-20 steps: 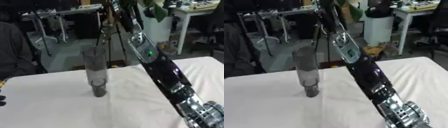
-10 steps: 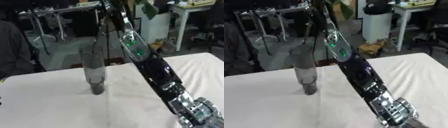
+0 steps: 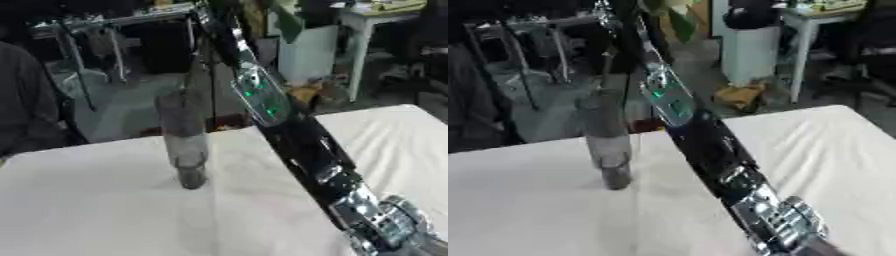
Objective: Arrange flowers into the vase.
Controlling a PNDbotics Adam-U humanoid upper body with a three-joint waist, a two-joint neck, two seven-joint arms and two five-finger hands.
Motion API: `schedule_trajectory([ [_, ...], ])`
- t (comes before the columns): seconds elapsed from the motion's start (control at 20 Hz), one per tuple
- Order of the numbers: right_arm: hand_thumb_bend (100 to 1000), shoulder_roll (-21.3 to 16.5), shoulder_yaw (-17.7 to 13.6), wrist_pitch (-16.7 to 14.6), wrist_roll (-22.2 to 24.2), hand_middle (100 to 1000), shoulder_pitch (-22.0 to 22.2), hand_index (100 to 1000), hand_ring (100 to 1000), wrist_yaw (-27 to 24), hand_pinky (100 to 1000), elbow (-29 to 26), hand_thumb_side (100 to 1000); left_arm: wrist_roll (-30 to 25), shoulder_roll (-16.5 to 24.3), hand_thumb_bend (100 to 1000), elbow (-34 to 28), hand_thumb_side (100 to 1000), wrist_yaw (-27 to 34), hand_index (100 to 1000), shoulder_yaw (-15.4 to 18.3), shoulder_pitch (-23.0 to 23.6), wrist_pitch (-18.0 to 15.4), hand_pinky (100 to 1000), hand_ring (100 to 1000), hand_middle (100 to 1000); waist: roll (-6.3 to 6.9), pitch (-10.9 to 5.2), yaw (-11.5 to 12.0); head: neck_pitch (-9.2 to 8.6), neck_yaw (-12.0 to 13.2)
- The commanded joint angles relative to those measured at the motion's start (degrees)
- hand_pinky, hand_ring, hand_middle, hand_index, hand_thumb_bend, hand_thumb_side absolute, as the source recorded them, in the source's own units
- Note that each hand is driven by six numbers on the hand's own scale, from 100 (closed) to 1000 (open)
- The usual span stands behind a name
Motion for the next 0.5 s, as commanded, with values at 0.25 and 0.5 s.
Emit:
schedule_trajectory([
  [0.25,100,0.04,0.36,-0.04,1.68,100,-0.35,235,132,0.28,100,1.35,975,-0.06,0.32,421,-0.64,966,0.30,720,0.10,-0.46,-0.10,606,607,615,0.67,0.06,-0.16,0.05,-0.30],
  [0.5,100,0.22,1.01,0.15,4.56,100,0.00,250,163,0.70,100,3.46,978,-0.07,0.37,419,-0.55,968,0.31,721,0.09,-0.43,-0.09,606,608,615,0.62,0.17,-0.40,-0.13,-0.31],
])
